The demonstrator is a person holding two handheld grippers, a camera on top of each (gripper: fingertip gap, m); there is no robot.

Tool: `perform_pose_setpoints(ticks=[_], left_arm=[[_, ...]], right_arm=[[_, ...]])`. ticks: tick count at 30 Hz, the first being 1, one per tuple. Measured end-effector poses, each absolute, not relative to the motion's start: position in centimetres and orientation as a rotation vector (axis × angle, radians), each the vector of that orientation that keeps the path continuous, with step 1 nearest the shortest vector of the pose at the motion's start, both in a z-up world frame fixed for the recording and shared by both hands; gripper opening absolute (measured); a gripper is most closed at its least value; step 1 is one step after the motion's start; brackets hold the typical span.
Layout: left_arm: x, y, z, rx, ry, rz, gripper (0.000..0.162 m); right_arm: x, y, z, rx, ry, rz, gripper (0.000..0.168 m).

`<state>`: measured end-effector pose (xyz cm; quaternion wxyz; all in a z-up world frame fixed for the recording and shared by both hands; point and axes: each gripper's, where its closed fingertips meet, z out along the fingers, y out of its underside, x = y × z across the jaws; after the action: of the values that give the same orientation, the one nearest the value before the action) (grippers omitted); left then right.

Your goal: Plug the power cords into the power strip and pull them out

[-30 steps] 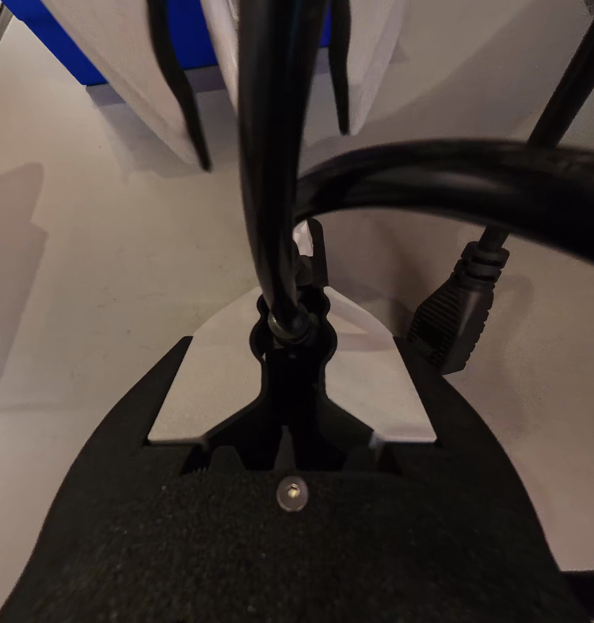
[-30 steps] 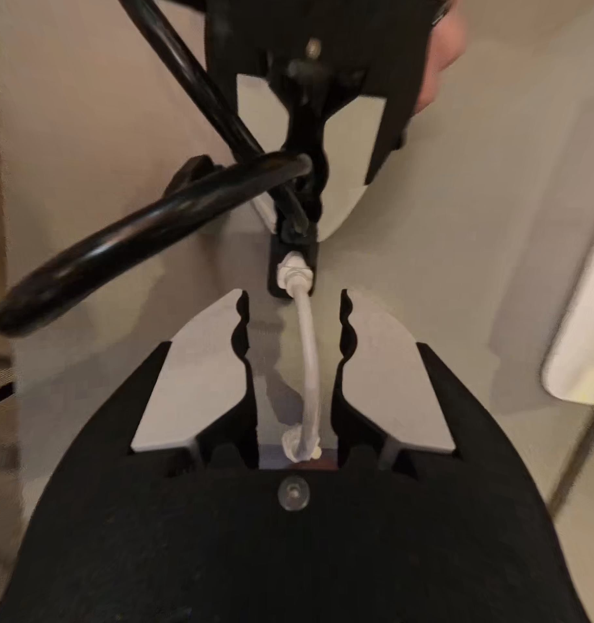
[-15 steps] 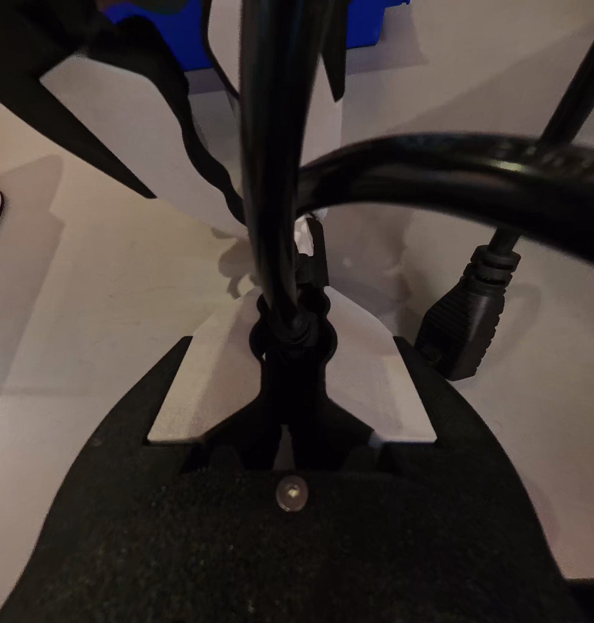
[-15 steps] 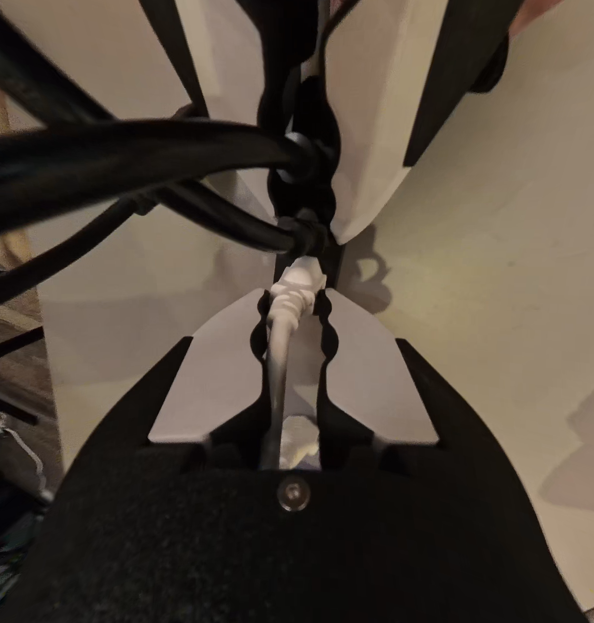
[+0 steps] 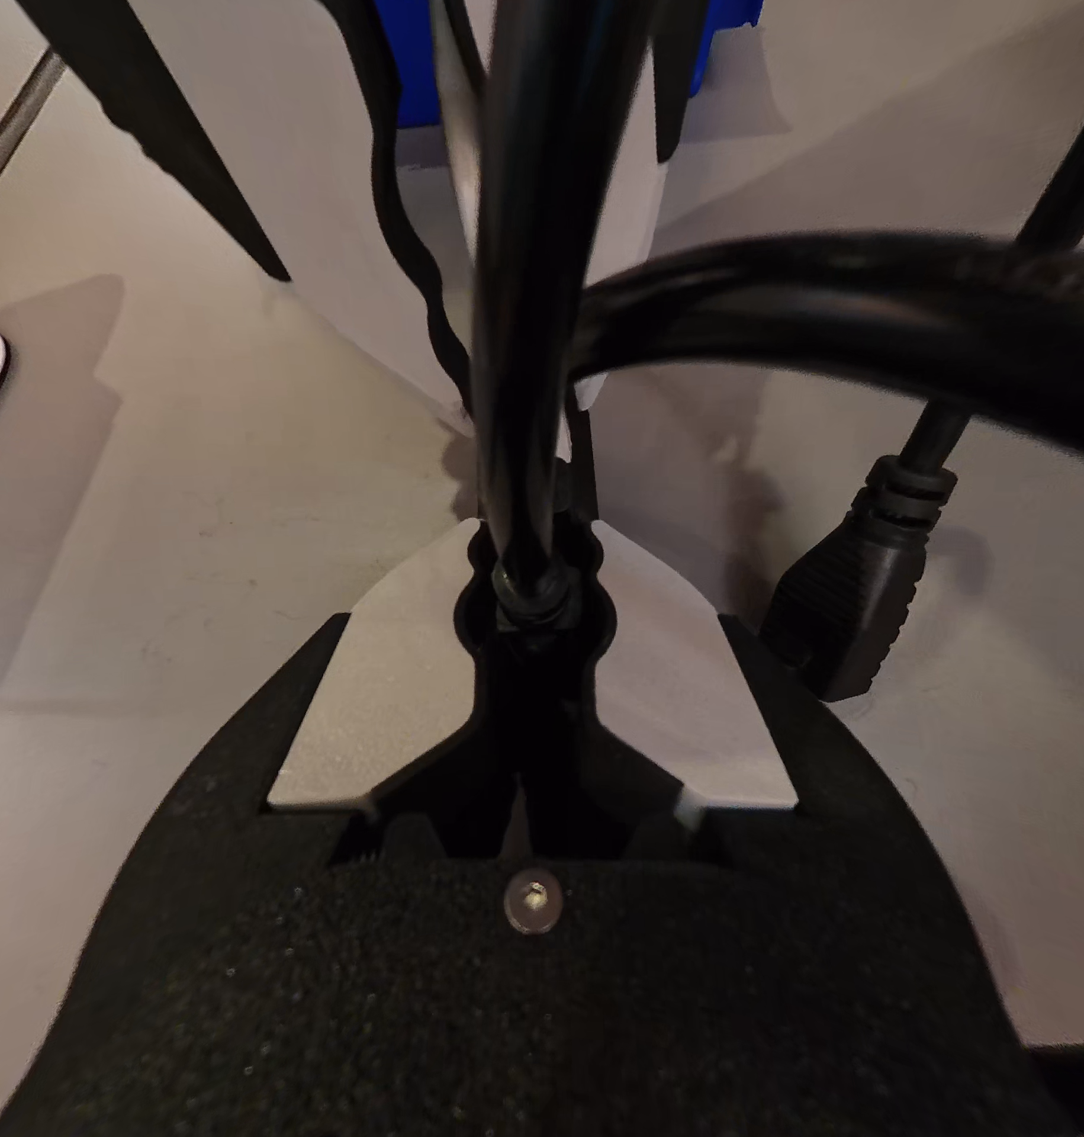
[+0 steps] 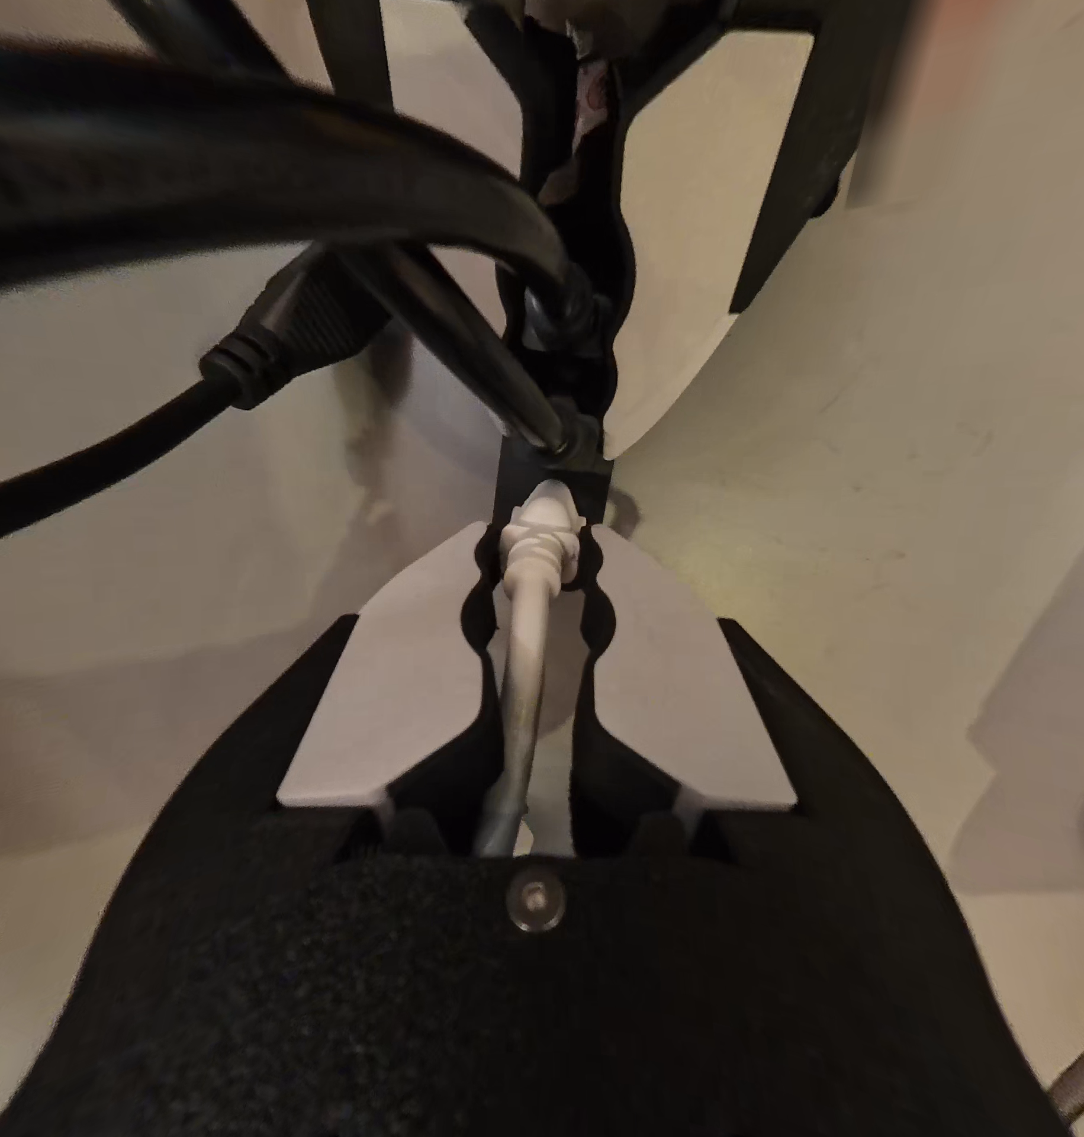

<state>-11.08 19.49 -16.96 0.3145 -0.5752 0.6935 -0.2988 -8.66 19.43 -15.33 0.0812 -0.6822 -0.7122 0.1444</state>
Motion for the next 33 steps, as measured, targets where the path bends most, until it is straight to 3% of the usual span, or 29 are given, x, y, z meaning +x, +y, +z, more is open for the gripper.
perform_pose_setpoints(ticks=[12,23,26,29,33], left_arm=[[-10.6,20.3,-17.0,-1.565,1.777,-0.745,0.027],[-10.5,20.4,-16.5,-1.55,1.792,-0.666,0.028],[-11.4,20.7,-14.0,-1.521,1.68,-0.648,0.024],[-13.2,21.8,-9.0,-1.412,1.426,-0.605,0.044],[-18.6,21.8,-4.0,-1.547,1.112,-0.512,0.041]], right_arm=[[-7.8,20.4,-15.5,-2.099,-2.203,0.231,0.024],[-7.8,20.3,-15.6,-2.23,-2.028,0.345,0.025],[-7.8,20.2,-15.6,-2.239,-2.033,0.344,0.025],[-7.9,20.1,-15.6,-2.243,-2.039,0.333,0.025],[-8.4,19.2,-15.6,-2.326,-1.958,0.302,0.025]])
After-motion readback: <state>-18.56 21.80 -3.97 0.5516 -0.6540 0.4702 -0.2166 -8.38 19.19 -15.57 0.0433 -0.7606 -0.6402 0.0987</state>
